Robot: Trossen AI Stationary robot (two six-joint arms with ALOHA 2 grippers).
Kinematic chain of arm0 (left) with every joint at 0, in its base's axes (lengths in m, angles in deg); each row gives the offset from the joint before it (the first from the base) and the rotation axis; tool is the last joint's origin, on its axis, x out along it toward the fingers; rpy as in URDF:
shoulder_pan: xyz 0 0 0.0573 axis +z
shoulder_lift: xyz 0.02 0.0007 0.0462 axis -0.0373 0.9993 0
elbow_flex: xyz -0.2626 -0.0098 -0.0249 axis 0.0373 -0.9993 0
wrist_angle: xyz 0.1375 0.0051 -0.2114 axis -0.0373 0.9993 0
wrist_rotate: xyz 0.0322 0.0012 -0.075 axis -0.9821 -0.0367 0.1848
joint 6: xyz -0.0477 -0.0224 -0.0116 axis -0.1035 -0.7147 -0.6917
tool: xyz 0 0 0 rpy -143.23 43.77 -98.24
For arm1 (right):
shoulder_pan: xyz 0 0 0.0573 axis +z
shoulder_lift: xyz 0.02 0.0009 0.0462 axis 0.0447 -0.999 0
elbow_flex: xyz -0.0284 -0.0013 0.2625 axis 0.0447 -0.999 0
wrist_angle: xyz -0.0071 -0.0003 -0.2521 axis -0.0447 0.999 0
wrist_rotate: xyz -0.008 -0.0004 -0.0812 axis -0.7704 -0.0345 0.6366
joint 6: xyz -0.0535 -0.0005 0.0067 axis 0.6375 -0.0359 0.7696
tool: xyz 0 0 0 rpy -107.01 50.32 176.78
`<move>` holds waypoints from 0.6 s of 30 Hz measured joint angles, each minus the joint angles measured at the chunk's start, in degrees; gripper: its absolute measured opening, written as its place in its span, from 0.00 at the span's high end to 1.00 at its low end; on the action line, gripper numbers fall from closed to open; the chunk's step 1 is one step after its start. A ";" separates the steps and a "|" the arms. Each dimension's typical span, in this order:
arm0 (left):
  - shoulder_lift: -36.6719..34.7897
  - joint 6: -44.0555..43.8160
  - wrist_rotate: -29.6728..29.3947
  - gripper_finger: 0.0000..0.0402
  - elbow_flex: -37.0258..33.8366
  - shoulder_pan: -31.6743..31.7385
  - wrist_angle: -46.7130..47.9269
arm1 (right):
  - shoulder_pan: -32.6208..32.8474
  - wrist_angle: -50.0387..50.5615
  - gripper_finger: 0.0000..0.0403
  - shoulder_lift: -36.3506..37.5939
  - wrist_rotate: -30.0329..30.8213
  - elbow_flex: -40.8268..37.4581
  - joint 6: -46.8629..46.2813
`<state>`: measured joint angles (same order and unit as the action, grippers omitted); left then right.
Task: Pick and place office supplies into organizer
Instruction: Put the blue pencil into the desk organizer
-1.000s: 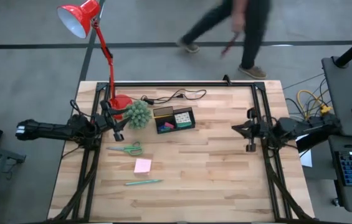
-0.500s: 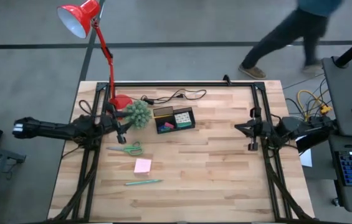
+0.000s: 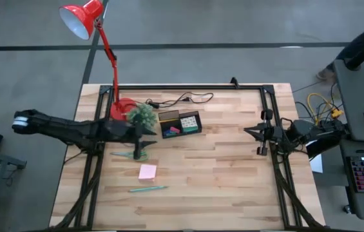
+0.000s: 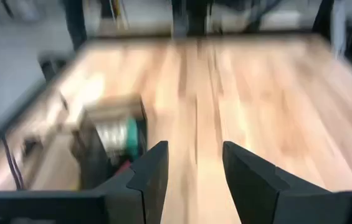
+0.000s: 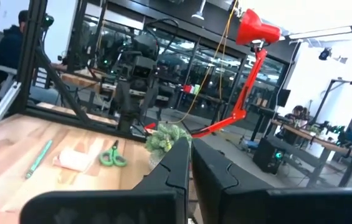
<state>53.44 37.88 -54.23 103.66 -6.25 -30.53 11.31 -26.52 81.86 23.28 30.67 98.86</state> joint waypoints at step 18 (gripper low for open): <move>36.51 -26.91 3.96 0.65 37.55 -16.70 43.69 | 0.00 -0.07 0.98 0.02 0.00 0.00 7.60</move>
<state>89.94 10.97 -50.28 141.20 -22.95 13.16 11.31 -26.59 81.88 23.28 30.67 106.46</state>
